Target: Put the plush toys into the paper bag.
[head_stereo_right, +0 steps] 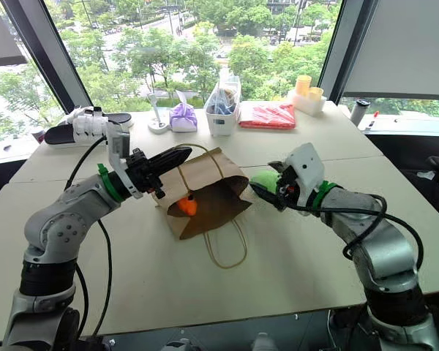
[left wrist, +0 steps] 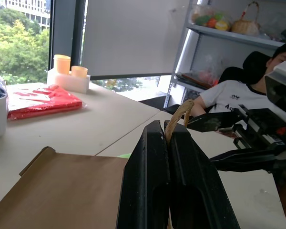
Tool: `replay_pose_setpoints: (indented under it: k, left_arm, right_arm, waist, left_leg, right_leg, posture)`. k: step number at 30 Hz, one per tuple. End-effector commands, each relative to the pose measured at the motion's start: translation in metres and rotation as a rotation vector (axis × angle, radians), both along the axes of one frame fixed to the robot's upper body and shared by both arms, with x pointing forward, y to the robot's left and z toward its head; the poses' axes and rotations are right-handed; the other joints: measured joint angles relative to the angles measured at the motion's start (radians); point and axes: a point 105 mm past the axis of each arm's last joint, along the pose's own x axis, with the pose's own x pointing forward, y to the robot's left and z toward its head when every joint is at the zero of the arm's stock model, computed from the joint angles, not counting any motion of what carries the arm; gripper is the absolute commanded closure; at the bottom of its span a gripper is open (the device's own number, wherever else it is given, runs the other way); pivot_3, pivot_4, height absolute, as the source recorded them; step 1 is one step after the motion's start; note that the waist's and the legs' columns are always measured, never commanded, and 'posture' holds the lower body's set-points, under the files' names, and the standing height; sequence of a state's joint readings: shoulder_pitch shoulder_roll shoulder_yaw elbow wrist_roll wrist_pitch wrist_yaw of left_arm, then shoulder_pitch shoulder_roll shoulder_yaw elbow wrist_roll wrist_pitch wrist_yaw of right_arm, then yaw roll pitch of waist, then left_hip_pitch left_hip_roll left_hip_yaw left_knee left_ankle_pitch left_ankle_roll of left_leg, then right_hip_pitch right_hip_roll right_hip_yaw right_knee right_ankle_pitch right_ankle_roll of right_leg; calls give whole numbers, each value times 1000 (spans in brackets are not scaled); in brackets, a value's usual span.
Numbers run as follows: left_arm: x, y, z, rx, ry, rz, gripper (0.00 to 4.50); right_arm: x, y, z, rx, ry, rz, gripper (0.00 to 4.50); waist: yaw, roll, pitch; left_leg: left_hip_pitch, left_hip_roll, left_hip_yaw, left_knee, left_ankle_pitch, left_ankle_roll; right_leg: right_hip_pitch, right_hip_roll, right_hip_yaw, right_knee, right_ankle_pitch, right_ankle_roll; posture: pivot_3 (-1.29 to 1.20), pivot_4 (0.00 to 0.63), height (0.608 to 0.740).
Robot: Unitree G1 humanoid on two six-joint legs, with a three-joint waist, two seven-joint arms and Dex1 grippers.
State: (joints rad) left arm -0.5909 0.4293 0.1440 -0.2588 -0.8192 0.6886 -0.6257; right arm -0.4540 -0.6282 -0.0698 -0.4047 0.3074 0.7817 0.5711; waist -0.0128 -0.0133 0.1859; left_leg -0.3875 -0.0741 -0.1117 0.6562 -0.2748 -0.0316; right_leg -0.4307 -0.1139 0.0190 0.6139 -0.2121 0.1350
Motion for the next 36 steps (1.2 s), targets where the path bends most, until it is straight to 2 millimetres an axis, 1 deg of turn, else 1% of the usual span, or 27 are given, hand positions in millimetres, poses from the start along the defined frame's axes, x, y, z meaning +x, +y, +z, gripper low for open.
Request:
replay_pose_setpoints:
  k: [1,3,4,5,6,7,9,10,12,15,17,20,21,22,23,26,27,28,29,30,31,32,33,34,35,36]
  left_arm:
    - [-3,0,12,-1,-62,-5,4500]
    - [-3,-1,10,15,-71,-3,4500]
    - [-3,-1,9,21,-74,-2,4500]
    - [-3,-1,9,24,-76,-1,4500]
    - [-3,-1,10,19,-76,0,4500]
    - [-5,-2,11,15,-78,3,4500]
    - [-7,-3,12,11,-80,6,4500]
    - [-7,-3,11,13,-82,9,4500]
    - [-8,-2,11,11,-82,15,4500]
    - [-8,-2,12,11,-86,22,4500]
    - [-7,-1,12,6,-87,28,4500]
    - [-7,-2,12,4,-85,29,4500]
    - [-7,-2,11,4,-84,28,4500]
    - [-6,-2,11,4,-83,28,4500]
    - [-6,-3,11,2,-82,26,4500]
    - [-5,-4,11,0,-79,22,4500]
    - [-5,-4,11,-1,-79,20,4500]
    - [-5,-5,11,-6,-76,10,4500]
    - [-4,-9,11,-3,-78,-4,4500]
    - [-4,-11,11,-1,-79,-14,4500]
    - [-4,-14,12,-5,-81,-24,4500]
    - [-4,-15,13,-7,-83,-30,4500]
    - [-5,-17,13,-13,-74,-42,4500]
    - [-5,-19,13,-12,-65,-54,4500]
    - [-5,-18,14,-10,-59,-59,4500]
    - [-3,-17,14,-11,-56,-59,4500]
  right_arm:
    - [25,-4,-17,-16,2,-56,955]
    - [48,-6,-41,-51,32,-107,955]
    - [55,-6,-49,-67,38,-122,955]
    - [60,-7,-52,-76,37,-128,955]
    - [70,-9,-57,-81,35,-161,955]
    - [84,-9,-66,-120,26,-197,955]
    - [101,-9,-77,-172,21,-241,955]
    - [106,-7,-80,-241,-2,-237,955]
    - [113,-8,-83,-272,-6,-250,955]
    - [119,-11,-86,-309,-14,-270,1711]
    - [121,-13,-84,-293,-17,-281,2743]
    - [123,-15,-73,-245,-39,-291,4174]
    - [123,-16,-69,-225,-42,-291,4492]
    - [121,-18,-64,-210,-45,-287,4492]
    - [116,-21,-57,-200,-56,-273,4492]
    - [99,-23,-44,-189,-71,-235,4492]
    - [89,-24,-38,-182,-79,-218,4492]
    - [70,-31,-30,-197,-82,-194,4492]
    - [47,-38,-20,-223,-81,-180,4492]
    - [30,-40,-14,-247,-76,-167,4492]
    - [14,-40,-9,-236,-62,-155,4492]
    - [5,-38,-7,-222,-49,-149,4492]
    - [-17,-24,-5,-172,-12,-73,4492]
    - [-38,-7,-4,-119,22,12,4492]
    - [-54,11,-4,-53,52,92,4492]
    - [-65,27,-5,11,76,154,4492]
  waist:
    - [-1,0,0]
    - [-4,0,0]
    - [-7,0,0]
    - [-6,0,0]
    - [-4,1,0]
    - [-4,0,0]
    - [-8,0,0]
    - [-8,0,0]
    - [-7,0,0]
    - [-7,0,0]
    - [-8,0,0]
    - [-8,0,0]
    - [-7,0,0]
    - [-7,0,0]
    - [-6,0,0]
    - [0,0,0]
    - [-2,0,0]
    - [1,0,0]
    - [4,1,0]
    - [13,1,0]
    - [17,1,0]
    - [17,1,0]
    - [12,1,1]
    - [9,1,1]
    - [5,1,0]
    - [-3,0,0]
  left_leg:
    - [0,0,0,0,0,0]
    - [0,0,0,0,0,0]
    - [0,0,0,0,0,0]
    - [1,0,1,0,0,-1]
    - [0,0,1,-1,1,-2]
    - [0,0,1,-2,1,-2]
    - [0,0,1,-2,4,-6]
    - [1,0,2,-2,4,-7]
    - [1,0,2,-3,4,-7]
    - [1,0,1,-4,5,-8]
    - [1,0,1,-4,5,-8]
    - [1,0,1,-4,5,-8]
    - [1,0,1,-4,5,-8]
    - [1,0,1,-4,5,-8]
    - [1,0,1,-4,5,-8]
    - [0,0,-1,-5,5,-8]
    - [0,0,-1,-5,5,-8]
    - [0,-1,-1,-5,5,-8]
    - [-2,-1,-1,-5,5,-8]
    - [-3,-1,-3,-4,5,-8]
    - [-4,-1,-4,-5,4,-8]
    - [-4,-1,-3,-5,4,-7]
    - [-4,-1,-2,-5,4,-7]
    - [-2,0,-1,-5,3,-6]
    - [-2,0,-1,-5,1,-1]
    - [0,1,-1,-5,1,-1]
  right_leg:
    - [0,0,0,0,0,0]
    - [0,0,0,0,0,0]
    - [0,0,0,0,0,0]
    - [0,0,1,0,0,0]
    - [0,0,1,0,0,0]
    - [-1,0,1,0,0,0]
    - [-1,0,1,-1,0,0]
    - [-1,0,2,0,0,0]
    - [-2,0,2,0,0,0]
    - [-2,0,2,-1,0,0]
    - [-2,0,2,-1,0,0]
    - [-2,0,2,-1,0,0]
    - [-2,0,2,0,0,0]
    - [-2,0,2,0,0,0]
    - [-2,0,2,0,0,0]
    - [-2,0,1,0,0,0]
    - [-2,0,1,0,0,0]
    - [-2,0,1,-1,0,0]
    - [-3,-1,1,-1,0,0]
    - [-5,-1,1,0,0,0]
    - [-5,-1,0,0,0,0]
    - [-5,-1,0,0,0,0]
    - [-5,-1,0,-1,0,0]
    - [-5,-1,1,-1,0,0]
    - [-4,-1,1,-1,0,0]
    - [-3,0,0,-1,0,0]
  posture:
    - [0,150,740]
    - [0,150,740]
    - [0,150,740]
    - [0,150,740]
    - [0,150,740]
    - [0,150,740]
    - [0,150,740]
    - [0,150,740]
    - [0,150,740]
    - [0,150,740]
    - [0,150,740]
    - [0,150,740]
    - [0,150,740]
    - [0,150,740]
    - [0,150,740]
    - [0,150,740]
    - [0,150,740]
    - [0,150,740]
    - [0,150,740]
    - [0,150,740]
    - [0,150,740]
    - [0,150,740]
    - [0,150,740]
    - [0,150,740]
    - [0,150,740]
    - [0,150,740]
